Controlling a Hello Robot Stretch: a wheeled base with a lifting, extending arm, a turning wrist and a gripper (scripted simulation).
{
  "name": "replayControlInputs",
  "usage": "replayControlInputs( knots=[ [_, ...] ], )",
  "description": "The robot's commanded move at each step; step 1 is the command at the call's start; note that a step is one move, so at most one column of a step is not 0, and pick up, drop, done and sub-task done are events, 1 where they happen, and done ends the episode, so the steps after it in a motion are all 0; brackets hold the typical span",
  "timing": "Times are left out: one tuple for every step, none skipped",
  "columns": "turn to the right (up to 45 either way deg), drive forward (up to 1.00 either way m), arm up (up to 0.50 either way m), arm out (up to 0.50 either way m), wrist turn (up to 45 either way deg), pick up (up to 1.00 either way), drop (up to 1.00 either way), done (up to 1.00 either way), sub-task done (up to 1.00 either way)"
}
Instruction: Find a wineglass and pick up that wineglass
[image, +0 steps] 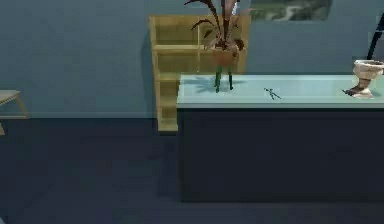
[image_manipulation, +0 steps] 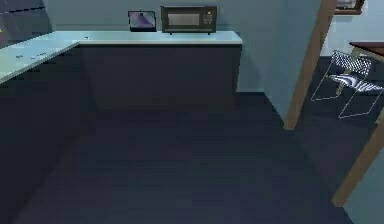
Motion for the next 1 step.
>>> replayControlInputs(
  knots=[
    [33.0, 0.00, 0.00, 0.00, 0.0, 0.00, 0.00, 0.00, 0.00]
  ],
)
